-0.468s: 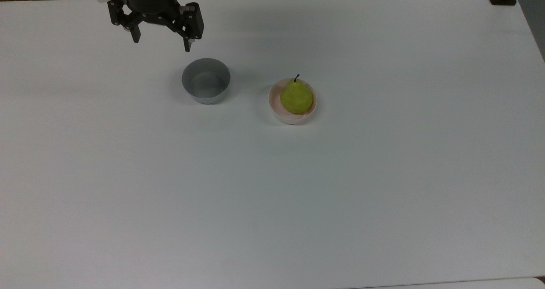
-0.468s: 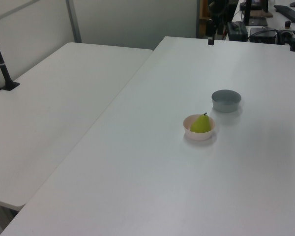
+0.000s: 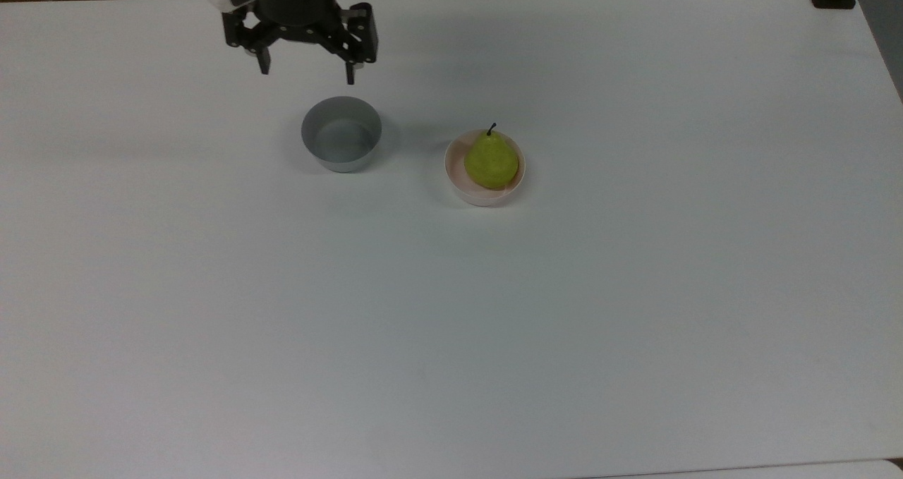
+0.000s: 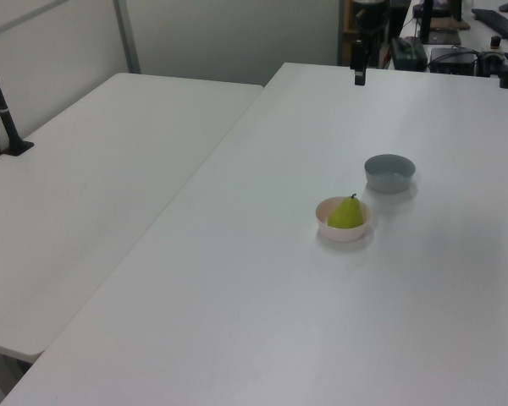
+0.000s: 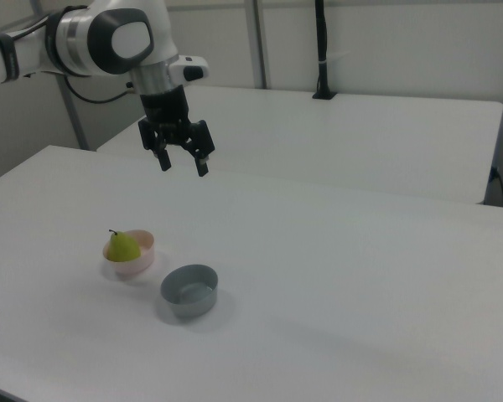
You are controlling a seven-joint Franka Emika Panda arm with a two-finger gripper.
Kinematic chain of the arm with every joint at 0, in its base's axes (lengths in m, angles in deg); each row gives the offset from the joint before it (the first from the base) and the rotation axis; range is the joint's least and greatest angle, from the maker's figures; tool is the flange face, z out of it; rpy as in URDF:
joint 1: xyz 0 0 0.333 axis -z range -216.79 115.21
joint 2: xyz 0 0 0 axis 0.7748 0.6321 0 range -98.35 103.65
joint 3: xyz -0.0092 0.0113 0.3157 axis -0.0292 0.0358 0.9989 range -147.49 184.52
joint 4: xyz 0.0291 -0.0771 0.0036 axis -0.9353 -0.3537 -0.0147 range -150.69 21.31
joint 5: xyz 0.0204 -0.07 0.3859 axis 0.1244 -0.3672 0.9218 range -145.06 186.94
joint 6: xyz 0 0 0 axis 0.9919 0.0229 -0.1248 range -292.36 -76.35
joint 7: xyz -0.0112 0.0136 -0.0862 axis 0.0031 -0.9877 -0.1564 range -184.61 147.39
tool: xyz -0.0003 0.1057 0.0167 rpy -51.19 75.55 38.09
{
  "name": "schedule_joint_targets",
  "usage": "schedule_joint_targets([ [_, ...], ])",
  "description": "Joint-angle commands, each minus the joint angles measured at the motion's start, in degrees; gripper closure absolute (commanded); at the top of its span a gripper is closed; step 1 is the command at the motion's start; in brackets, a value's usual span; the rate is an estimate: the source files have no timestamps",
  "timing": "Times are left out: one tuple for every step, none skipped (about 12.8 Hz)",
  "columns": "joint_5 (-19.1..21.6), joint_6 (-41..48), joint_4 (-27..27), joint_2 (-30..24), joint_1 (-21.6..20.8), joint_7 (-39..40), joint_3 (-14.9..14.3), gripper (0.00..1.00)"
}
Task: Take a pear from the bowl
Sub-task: 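Move the open gripper over the pink bowl and lower toward the pear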
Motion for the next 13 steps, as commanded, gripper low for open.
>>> schedule_joint_targets([
  [0.43,1.29,-0.54,-0.85,-3.08,-0.41,-0.14,0.00],
  [0.25,1.29,-0.80,-0.50,-5.88,-0.41,-0.23,0.00],
  [0.34,1.29,-1.06,0.29,-8.17,-0.32,-0.23,0.00],
  [0.42,1.20,-1.33,1.52,-10.63,-0.32,-0.23,0.00],
  [0.51,1.03,-1.85,2.31,-11.96,-0.32,-0.14,0.00],
  [0.60,0.85,-2.03,3.36,-13.37,-0.41,-0.14,0.00],
  [0.60,0.85,-2.12,4.59,-14.42,-0.41,-0.05,0.00],
  [0.69,0.85,-2.38,6.00,-15.22,-0.32,0.12,0.00],
  [0.69,0.77,-2.82,7.05,-15.75,-0.32,0.47,0.00],
  [0.69,0.76,-3.43,8.80,-16.10,-0.32,0.74,0.00],
  [0.69,-0.37,-3.70,10.39,-16.80,-0.23,0.91,0.00],
  [0.69,-2.47,-4.49,11.27,-16.90,-0.32,1.09,0.00],
  [0.69,-4.66,-5.28,11.98,-17.33,-0.41,1.18,0.00],
])
